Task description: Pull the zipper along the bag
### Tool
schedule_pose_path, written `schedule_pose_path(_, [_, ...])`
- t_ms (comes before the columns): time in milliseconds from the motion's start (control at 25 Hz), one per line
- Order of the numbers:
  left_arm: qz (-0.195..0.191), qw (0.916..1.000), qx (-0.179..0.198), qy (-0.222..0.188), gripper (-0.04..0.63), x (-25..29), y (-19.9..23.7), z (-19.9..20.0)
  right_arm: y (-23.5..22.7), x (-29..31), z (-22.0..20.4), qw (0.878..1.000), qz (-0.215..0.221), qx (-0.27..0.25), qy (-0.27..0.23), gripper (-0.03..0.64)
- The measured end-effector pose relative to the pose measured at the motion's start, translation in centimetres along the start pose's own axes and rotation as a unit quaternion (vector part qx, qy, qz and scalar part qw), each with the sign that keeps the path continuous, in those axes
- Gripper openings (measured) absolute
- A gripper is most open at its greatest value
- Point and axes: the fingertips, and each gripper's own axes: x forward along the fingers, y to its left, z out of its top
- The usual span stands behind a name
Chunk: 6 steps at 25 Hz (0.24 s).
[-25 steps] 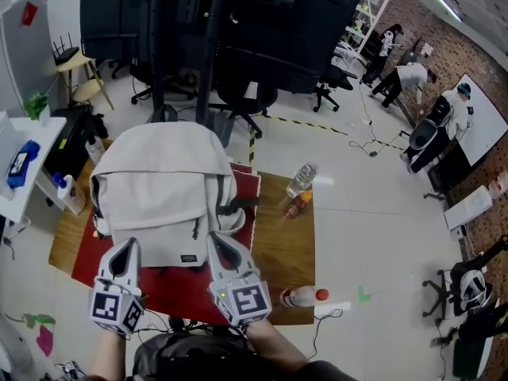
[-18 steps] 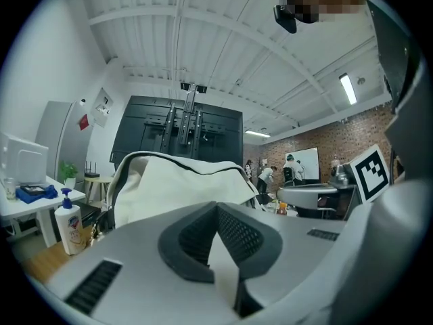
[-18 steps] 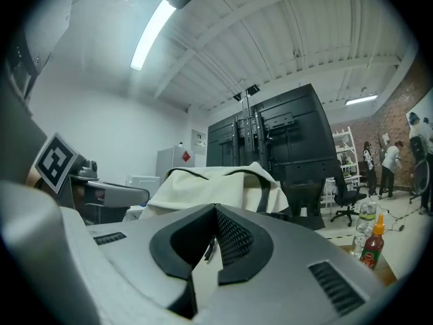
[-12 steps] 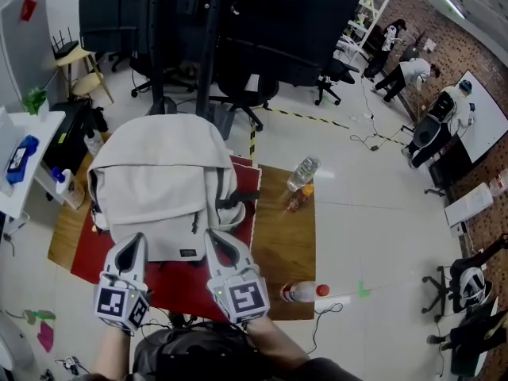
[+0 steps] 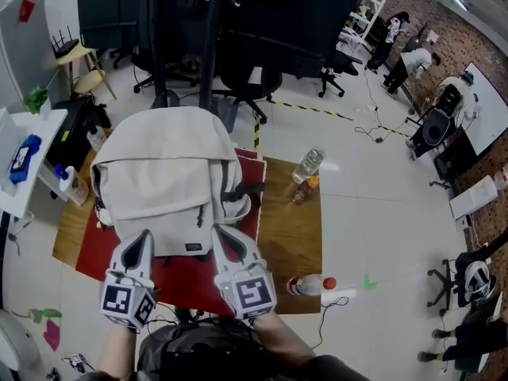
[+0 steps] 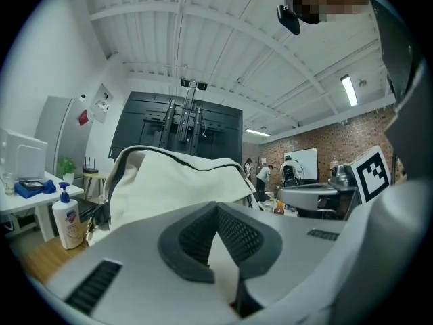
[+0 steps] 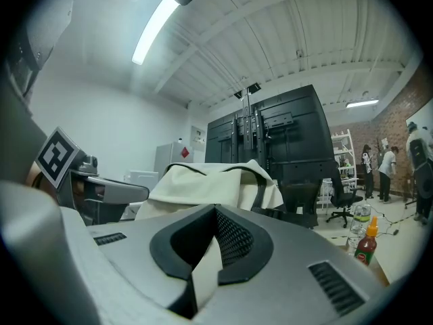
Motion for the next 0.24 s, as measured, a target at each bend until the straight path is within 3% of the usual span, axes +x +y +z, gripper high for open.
schedule_pose_path(240, [-0.003, 0.9994, -0.010, 0.032, 0.028, -0.44, -0.22, -0.69, 0.17, 0.09, -0.17, 1.000, -0.001, 0.006, 0.000, 0.006])
